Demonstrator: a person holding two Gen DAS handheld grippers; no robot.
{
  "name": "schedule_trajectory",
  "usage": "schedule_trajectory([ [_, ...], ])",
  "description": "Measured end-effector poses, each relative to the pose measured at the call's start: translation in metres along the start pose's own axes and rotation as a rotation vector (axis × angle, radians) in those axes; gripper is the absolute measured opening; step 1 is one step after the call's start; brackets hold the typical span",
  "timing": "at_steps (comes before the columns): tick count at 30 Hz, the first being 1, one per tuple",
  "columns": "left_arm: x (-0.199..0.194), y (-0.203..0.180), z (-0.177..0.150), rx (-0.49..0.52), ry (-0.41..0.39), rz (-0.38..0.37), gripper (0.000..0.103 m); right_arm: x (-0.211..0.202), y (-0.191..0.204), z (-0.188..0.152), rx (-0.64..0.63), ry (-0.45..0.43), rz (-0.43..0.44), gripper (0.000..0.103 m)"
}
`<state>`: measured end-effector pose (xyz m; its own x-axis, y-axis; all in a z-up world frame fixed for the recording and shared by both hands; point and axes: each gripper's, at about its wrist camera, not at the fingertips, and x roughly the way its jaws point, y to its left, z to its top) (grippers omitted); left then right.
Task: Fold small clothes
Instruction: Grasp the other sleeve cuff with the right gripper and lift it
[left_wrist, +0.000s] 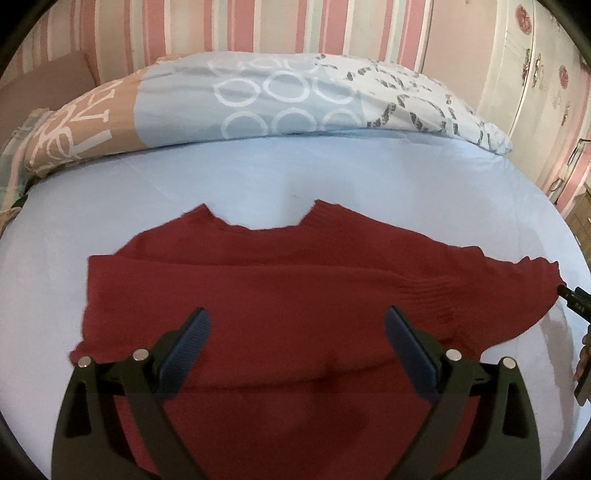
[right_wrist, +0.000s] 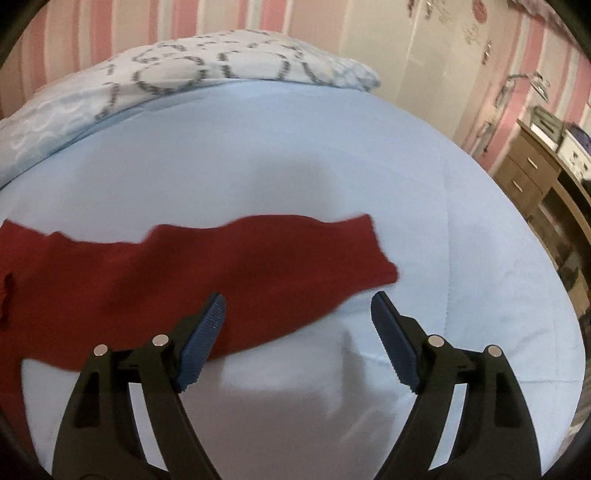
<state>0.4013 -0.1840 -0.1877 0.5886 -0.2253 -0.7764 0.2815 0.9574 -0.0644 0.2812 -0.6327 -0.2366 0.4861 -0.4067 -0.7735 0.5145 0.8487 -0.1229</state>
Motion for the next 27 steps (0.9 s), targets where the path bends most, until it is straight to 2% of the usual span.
schedule_trajectory([
  [5, 0.012, -0.025, 0.002, 0.015, 0.006, -0.007, 0.096, 0.019, -0.031, 0.007, 0.076, 0.032, 0.011, 0.082],
  [10, 0.021, -0.046, 0.002, 0.055, 0.016, -0.011, 0.096, 0.042, -0.057, 0.015, 0.196, 0.084, 0.049, 0.081],
  [11, 0.022, -0.048, 0.003, 0.060, 0.018, -0.012, 0.096, 0.047, -0.062, 0.014, 0.235, 0.099, 0.078, 0.080],
  [12, 0.021, -0.051, 0.003, 0.069, 0.015, -0.011, 0.096, 0.050, -0.064, 0.014, 0.262, 0.112, 0.102, 0.073],
  [17, 0.019, -0.054, 0.004, 0.101, 0.002, 0.005, 0.096, 0.055, -0.060, 0.019, 0.292, 0.109, 0.124, 0.055],
  [18, 0.018, -0.053, 0.004, 0.101, 0.005, 0.006, 0.096, 0.056, -0.059, 0.020, 0.295, 0.108, 0.132, 0.044],
  [19, 0.018, -0.053, 0.004, 0.101, 0.005, 0.008, 0.096, 0.056, -0.056, 0.022, 0.291, 0.111, 0.149, 0.027],
  [21, 0.015, -0.052, 0.004, 0.106, 0.001, 0.011, 0.096, 0.059, -0.052, 0.026, 0.291, 0.123, 0.172, 0.010],
  [27, 0.005, -0.048, 0.008, 0.126, -0.023, 0.026, 0.096, 0.033, -0.033, 0.031, 0.235, 0.019, 0.147, 0.009],
])
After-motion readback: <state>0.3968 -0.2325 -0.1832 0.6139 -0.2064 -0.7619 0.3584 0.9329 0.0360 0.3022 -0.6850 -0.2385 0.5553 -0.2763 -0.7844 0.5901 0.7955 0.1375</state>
